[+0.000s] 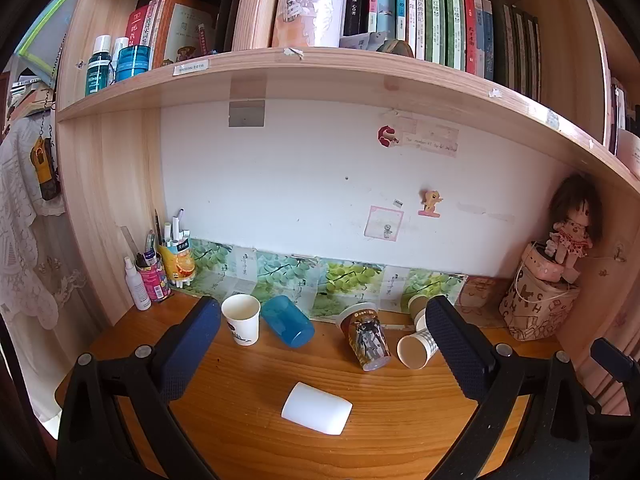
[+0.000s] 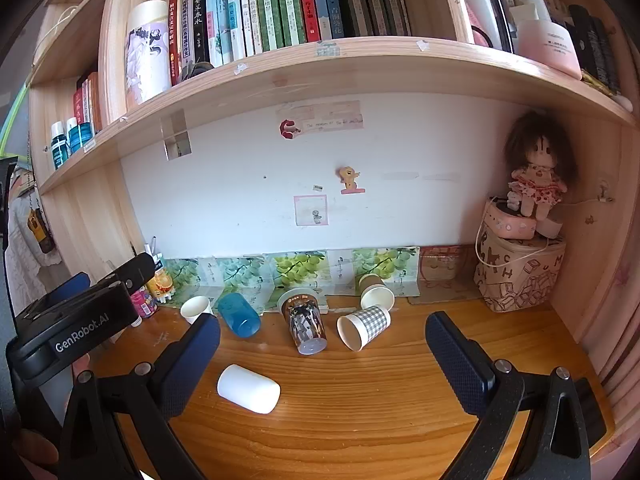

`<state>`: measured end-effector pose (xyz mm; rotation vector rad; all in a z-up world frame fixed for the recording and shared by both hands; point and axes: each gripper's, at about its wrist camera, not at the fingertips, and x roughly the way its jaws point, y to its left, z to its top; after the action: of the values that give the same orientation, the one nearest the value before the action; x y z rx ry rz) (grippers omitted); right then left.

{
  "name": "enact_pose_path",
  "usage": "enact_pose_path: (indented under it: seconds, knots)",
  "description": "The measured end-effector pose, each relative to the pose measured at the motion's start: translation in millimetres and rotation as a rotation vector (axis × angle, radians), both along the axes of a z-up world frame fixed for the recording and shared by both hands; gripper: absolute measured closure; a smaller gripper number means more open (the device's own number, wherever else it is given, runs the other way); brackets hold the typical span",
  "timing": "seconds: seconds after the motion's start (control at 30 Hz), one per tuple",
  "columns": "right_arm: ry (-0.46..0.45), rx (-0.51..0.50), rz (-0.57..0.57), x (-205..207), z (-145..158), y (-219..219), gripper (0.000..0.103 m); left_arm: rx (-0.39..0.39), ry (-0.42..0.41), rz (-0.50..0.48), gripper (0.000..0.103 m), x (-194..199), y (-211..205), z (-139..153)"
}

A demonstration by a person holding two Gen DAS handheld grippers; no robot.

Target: Flip cup upright

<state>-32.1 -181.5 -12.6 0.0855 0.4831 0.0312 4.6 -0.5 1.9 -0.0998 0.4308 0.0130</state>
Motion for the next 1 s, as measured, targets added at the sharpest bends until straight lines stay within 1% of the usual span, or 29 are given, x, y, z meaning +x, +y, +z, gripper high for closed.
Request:
enact_pose_path:
  seconds: [0.5, 0.67, 1.0]
  knots:
    - [0.015, 0.011, 0.014, 4.9, -1.0, -1.2, 0.000, 0.000, 0.008, 0.011, 0.001, 4.4, -3.8, -2.9]
    - [0.016, 0.013, 0.019, 5.5, -0.9, -1.0, 0.000, 0.003, -0.001, 0.008, 0.001, 0.7, -1.8, -3.2]
    - [0.036, 0.018, 0.033, 8.6, -2.7, 0.2, 0.000, 0.006, 0.009, 0.009, 0.001, -1.8, -1.2, -4.6]
